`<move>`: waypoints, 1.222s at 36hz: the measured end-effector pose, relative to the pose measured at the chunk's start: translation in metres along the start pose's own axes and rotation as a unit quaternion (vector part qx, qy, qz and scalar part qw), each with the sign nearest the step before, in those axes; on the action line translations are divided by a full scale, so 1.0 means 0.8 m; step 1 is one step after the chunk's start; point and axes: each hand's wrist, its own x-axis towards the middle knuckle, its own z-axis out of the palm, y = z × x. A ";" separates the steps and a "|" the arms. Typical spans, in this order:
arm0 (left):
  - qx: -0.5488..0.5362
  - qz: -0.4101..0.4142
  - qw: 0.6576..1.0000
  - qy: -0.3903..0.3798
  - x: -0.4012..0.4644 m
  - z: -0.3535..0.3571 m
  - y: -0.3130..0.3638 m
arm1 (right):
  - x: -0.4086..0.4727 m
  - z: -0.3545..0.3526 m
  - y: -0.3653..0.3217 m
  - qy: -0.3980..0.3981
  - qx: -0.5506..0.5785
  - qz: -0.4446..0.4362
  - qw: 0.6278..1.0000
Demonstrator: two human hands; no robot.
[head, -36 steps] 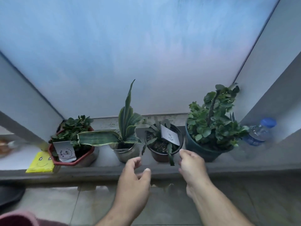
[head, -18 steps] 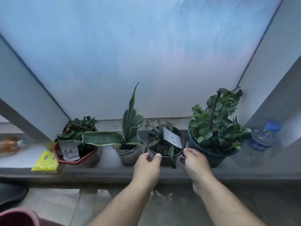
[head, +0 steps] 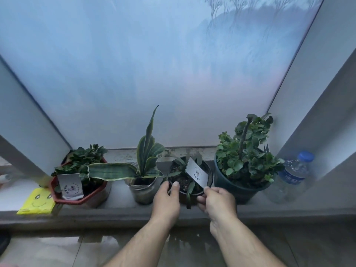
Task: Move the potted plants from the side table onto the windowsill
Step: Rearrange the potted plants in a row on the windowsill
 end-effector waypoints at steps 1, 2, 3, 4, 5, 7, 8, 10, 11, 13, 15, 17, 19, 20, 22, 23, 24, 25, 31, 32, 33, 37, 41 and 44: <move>-0.020 -0.008 1.000 -0.003 0.002 -0.001 -0.003 | -0.003 -0.001 0.001 -0.005 -0.001 0.006 1.000; -0.036 -0.017 0.999 -0.010 0.001 -0.001 -0.003 | -0.003 -0.001 0.003 -0.007 -0.007 0.001 1.000; -0.055 -0.025 0.998 -0.016 -0.001 -0.001 -0.003 | 0.000 -0.002 0.006 -0.005 -0.018 -0.014 1.000; -0.075 -0.029 0.997 -0.017 -0.003 0.001 -0.002 | 0.005 -0.002 0.008 -0.002 -0.028 -0.033 0.999; -0.093 -0.024 0.995 -0.014 -0.004 0.004 -0.003 | 0.014 -0.002 0.011 0.005 -0.038 -0.049 0.998; -0.105 -0.019 0.994 -0.005 -0.007 0.010 -0.005 | 0.048 -0.004 0.029 0.018 -0.047 -0.060 0.997; -0.112 -0.021 0.994 0.004 -0.008 0.012 -0.006 | 0.052 -0.004 0.029 0.019 -0.044 -0.064 0.997; -0.130 -0.025 0.991 0.018 -0.007 0.012 -0.011 | 0.028 0.000 0.012 0.030 -0.038 -0.065 0.997; -0.144 -0.023 0.989 0.018 -0.004 0.011 -0.012 | 0.020 0.002 0.007 0.035 -0.032 -0.058 0.997; -0.164 -0.020 0.986 0.013 0.001 0.006 -0.010 | 0.012 0.004 0.005 0.032 -0.022 -0.037 0.999; -0.190 -0.024 0.981 0.013 0.008 0.000 -0.009 | 0.012 0.004 0.009 0.014 -0.018 -0.017 1.000; -0.216 -0.032 0.976 0.020 0.010 -0.005 -0.009 | 0.012 0.002 0.013 -0.005 -0.022 -0.007 1.000; -0.257 -0.052 0.965 0.030 0.005 -0.006 -0.008 | 0.016 -0.001 0.012 -0.011 -0.042 -0.015 0.999; -0.276 -0.064 0.959 0.028 0.001 -0.006 -0.007 | 0.017 -0.003 0.010 -0.009 -0.050 -0.021 0.998; -0.281 -0.066 0.957 -0.004 -0.005 -0.001 -0.009 | 0.021 -0.006 0.004 0.000 -0.055 -0.038 0.998; -0.256 -0.059 0.965 -0.018 -0.010 0.004 -0.011 | 0.023 -0.008 0.003 0.004 -0.056 -0.045 0.997; -0.221 -0.049 0.974 -0.026 -0.012 0.007 -0.013 | 0.025 -0.007 0.003 0.005 -0.053 -0.047 0.997; -0.187 -0.037 0.981 -0.028 -0.014 0.010 -0.017 | 0.026 -0.007 0.004 0.006 -0.047 -0.047 0.998; -0.150 -0.019 0.988 0.019 0.000 0.002 -0.017 | 0.022 0.004 0.016 -0.008 -0.020 -0.017 1.000; -0.160 -0.021 0.987 0.023 0.005 0.000 -0.017 | 0.020 0.005 0.018 -0.019 -0.024 -0.011 0.999; -0.172 -0.026 0.984 0.028 0.008 -0.002 -0.017 | 0.018 0.005 0.019 -0.026 -0.033 -0.010 0.999; -0.241 -0.057 0.968 0.029 0.007 0.006 -0.024 | 0.025 0.000 0.018 0.002 -0.092 -0.063 0.994; -0.238 -0.051 0.970 0.003 0.004 0.011 -0.029 | 0.033 -0.001 0.015 0.003 -0.061 -0.054 0.997; -0.242 -0.046 0.969 -0.008 0.007 0.000 -0.022 | 0.029 0.004 0.016 -0.018 -0.017 -0.008 1.000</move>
